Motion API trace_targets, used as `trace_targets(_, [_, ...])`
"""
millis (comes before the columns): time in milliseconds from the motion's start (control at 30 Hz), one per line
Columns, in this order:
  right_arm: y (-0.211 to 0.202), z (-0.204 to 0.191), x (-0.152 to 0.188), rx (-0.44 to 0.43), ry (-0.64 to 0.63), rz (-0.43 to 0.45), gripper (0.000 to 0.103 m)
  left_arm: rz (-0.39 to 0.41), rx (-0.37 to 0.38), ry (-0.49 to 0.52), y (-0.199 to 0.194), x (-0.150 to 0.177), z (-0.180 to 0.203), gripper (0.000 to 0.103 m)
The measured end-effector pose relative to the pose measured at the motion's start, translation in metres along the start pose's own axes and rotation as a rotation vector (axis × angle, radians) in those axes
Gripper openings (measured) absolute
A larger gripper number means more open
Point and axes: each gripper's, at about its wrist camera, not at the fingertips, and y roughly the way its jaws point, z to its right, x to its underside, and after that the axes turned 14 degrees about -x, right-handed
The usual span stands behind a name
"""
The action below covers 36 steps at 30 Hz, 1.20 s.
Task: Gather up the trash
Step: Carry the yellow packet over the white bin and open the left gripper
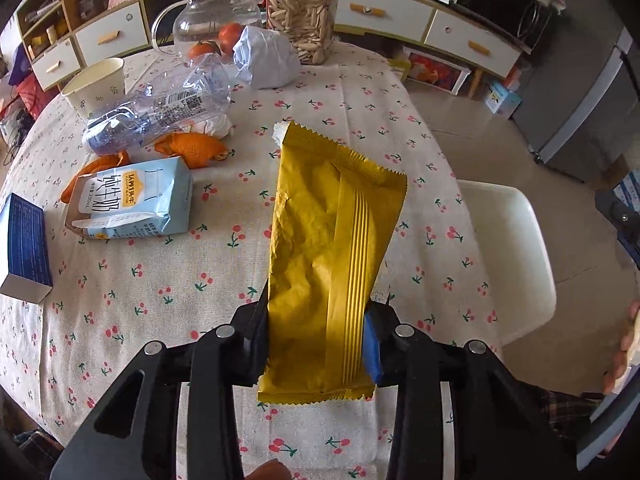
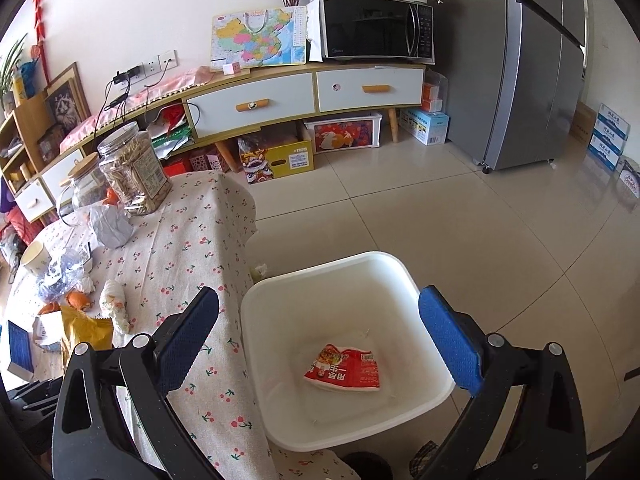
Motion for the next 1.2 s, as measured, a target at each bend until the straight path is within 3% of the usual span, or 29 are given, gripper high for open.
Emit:
trace_targets(200, [-0.008,0.033,-0.011,0.06,0.051,0.003,0.096,0.008,0.062,0.052,-0.007,-0.016,0.059,0.037])
trace_targets(567, [-0.041,0.12,-0.028,0.143,0.339,0.118,0.096,-0.009,0.203,0.188,0.004,-0.043,0.19,0.039])
trace_targets(667, [-0.043,0.13,-0.028,0.162,0.368,0.128,0.096,-0.041,0.238,0.208,0.015,-0.045,0.217,0.042])
trace_targets(733, [-0.042,0.134,-0.028,0.173,0.373,0.121,0.096,-0.061,0.249,0.217,0.019,-0.044,0.229,0.059])
trace_targets(800, [-0.041,0.136,-0.027,0.175,0.38,0.119,0.096,-0.065,0.254,0.214,0.019,-0.043,0.233,0.07])
trace_targets(900, [-0.039,0.131,-0.028,0.178,0.367,0.116,0.096,-0.048,0.223,0.228,0.015,-0.041,0.231,0.072])
trace_targets(1000, [-0.035,0.121,-0.028,0.158,0.347,0.111,0.096,-0.018,0.174,0.2,0.006,-0.041,0.21,0.073])
trace_targets(1200, [-0.015,0.076,-0.025,0.132,0.221,0.056,0.096,0.074,0.056,0.101,-0.016,-0.046,0.153,0.085])
